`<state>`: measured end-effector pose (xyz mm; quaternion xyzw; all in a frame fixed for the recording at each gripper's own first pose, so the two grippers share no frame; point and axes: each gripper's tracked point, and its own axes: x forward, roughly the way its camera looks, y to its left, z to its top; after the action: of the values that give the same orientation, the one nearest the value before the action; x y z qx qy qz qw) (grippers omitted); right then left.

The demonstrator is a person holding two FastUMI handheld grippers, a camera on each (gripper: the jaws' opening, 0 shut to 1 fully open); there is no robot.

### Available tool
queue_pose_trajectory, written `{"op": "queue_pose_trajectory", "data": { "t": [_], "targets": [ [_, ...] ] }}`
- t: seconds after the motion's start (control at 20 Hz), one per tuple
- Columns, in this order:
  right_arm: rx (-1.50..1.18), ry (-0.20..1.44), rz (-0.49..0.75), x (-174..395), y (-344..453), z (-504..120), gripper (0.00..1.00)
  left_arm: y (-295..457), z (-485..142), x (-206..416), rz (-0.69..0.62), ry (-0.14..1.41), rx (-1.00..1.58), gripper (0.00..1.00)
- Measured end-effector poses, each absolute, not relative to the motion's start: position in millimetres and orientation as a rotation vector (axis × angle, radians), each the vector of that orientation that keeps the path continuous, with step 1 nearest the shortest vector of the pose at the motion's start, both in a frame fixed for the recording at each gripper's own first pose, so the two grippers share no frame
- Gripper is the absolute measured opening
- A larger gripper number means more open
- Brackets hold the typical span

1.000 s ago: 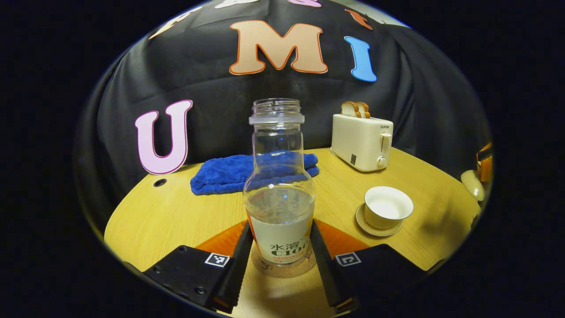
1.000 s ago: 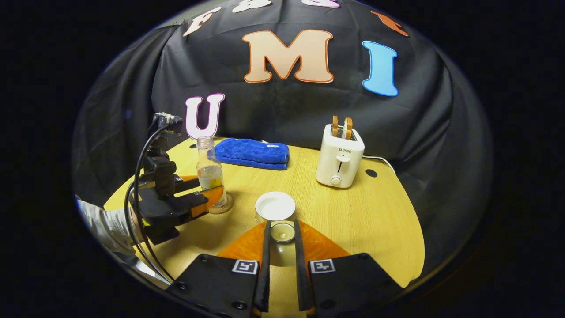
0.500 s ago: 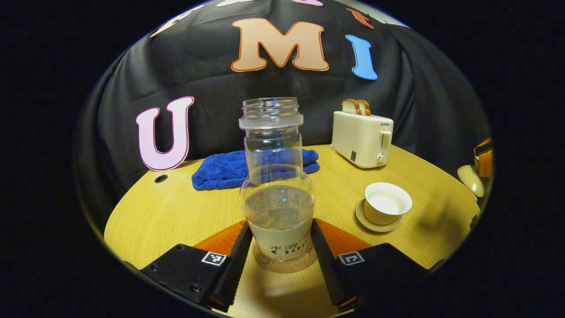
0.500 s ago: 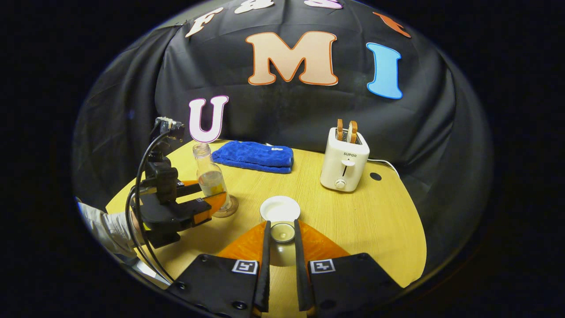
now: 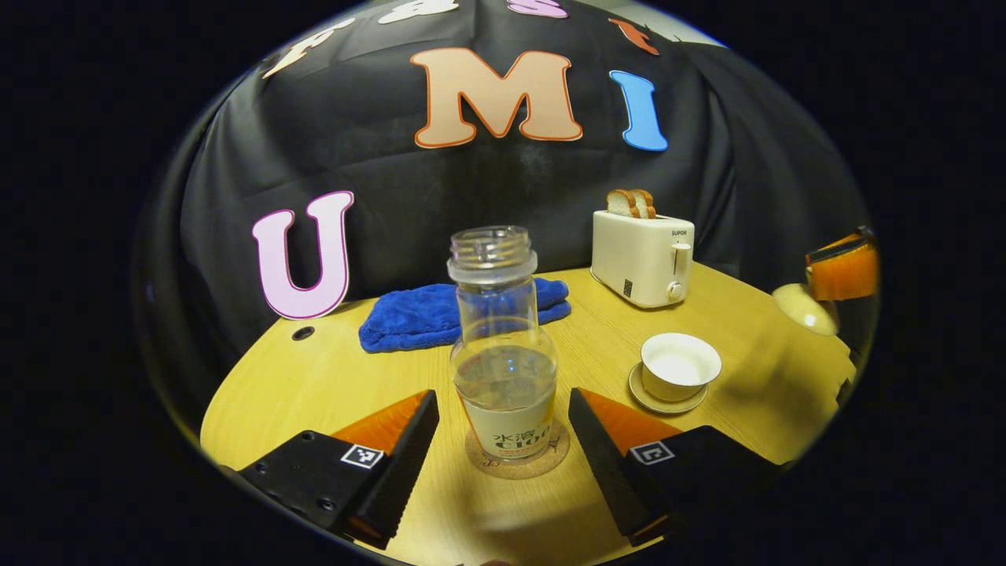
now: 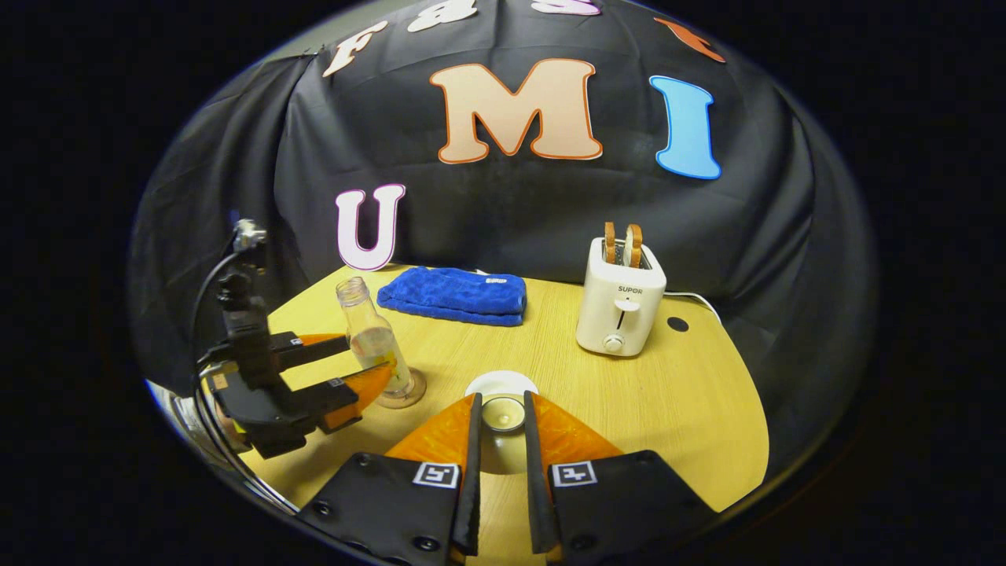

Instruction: Open the teacup lid with one hand, grasp the water bottle and pour water into the teacup with the other hand; after pouring, place the water bottle on the coaster and then close the teacup lid.

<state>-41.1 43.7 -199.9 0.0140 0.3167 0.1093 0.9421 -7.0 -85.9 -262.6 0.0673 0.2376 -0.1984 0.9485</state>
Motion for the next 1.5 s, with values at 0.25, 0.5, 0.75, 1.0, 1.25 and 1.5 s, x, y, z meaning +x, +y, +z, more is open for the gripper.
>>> {"op": "queue_pose_trajectory", "data": {
  "t": [0.25, 0.5, 0.75, 1.0, 1.25, 1.5],
  "targets": [
    [0.049, 0.626, 0.227, -8, 45, -214, 0.27, -68, -236, -23, -0.365, 0.459, 0.147, 0.97],
    [0.042, 0.635, 0.245, 12, 49, -235, 0.26, -40, -209, -35, -0.296, 0.426, 0.173, 0.97],
    [0.042, 0.643, 0.264, 26, 59, -255, 0.29, -21, -195, -48, -0.235, 0.421, 0.172, 0.97],
    [0.043, 0.669, 0.266, 30, 65, -274, 0.29, -2, -184, -59, -0.176, 0.418, 0.180, 0.97],
    [0.037, 0.684, 0.276, 31, 70, -290, 0.27, 6, -178, -68, -0.141, 0.414, 0.180, 0.97],
    [0.031, 0.690, 0.280, 30, 74, -300, 0.29, 9, -175, -74, -0.131, 0.414, 0.184, 0.97]
  ]
}}
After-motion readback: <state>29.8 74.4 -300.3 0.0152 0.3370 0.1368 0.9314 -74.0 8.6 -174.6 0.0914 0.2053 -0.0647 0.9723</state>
